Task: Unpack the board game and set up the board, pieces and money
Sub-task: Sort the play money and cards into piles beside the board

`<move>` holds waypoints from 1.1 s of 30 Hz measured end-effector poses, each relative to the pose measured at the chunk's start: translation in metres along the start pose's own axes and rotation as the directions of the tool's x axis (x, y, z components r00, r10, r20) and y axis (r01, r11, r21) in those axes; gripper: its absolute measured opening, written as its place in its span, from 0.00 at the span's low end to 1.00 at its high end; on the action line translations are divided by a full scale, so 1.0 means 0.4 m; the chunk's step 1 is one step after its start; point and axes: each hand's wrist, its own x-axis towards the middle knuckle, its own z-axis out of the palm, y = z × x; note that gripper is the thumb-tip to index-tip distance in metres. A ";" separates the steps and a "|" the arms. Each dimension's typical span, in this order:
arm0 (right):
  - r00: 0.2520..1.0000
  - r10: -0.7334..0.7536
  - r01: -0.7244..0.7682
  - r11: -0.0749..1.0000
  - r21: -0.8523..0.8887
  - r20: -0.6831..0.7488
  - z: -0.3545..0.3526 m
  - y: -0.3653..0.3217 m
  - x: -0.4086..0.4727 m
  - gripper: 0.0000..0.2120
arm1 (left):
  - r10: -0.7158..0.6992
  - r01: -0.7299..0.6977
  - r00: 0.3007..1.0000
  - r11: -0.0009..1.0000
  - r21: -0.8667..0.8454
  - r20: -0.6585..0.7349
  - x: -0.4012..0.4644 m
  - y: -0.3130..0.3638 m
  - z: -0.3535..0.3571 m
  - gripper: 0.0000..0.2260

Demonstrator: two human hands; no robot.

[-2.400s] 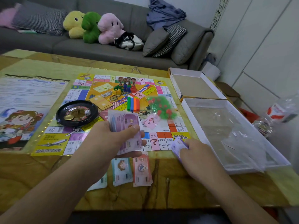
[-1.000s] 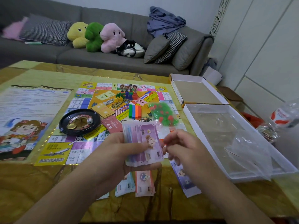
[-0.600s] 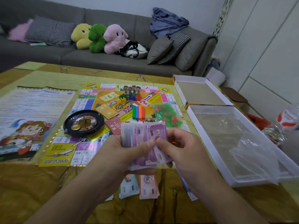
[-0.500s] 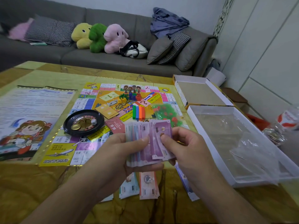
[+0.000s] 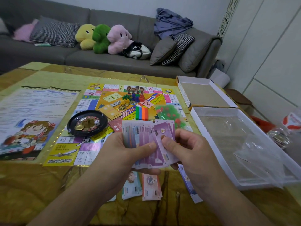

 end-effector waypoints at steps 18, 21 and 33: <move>0.998 -0.014 0.012 0.999 -0.030 -0.058 -0.013 0.004 0.007 0.07 | -0.017 0.021 0.997 0.998 0.051 -0.079 0.011 0.000 -0.003 0.16; 0.998 -0.006 0.005 1.000 -0.024 -0.063 -0.013 0.005 0.008 0.07 | -0.005 0.013 0.994 0.997 0.074 -0.111 0.012 -0.004 -0.005 0.19; 0.995 0.019 -0.026 0.997 -0.071 -0.100 -0.016 0.009 0.014 0.06 | -0.058 0.065 0.992 0.996 0.059 -0.114 0.011 -0.002 0.002 0.13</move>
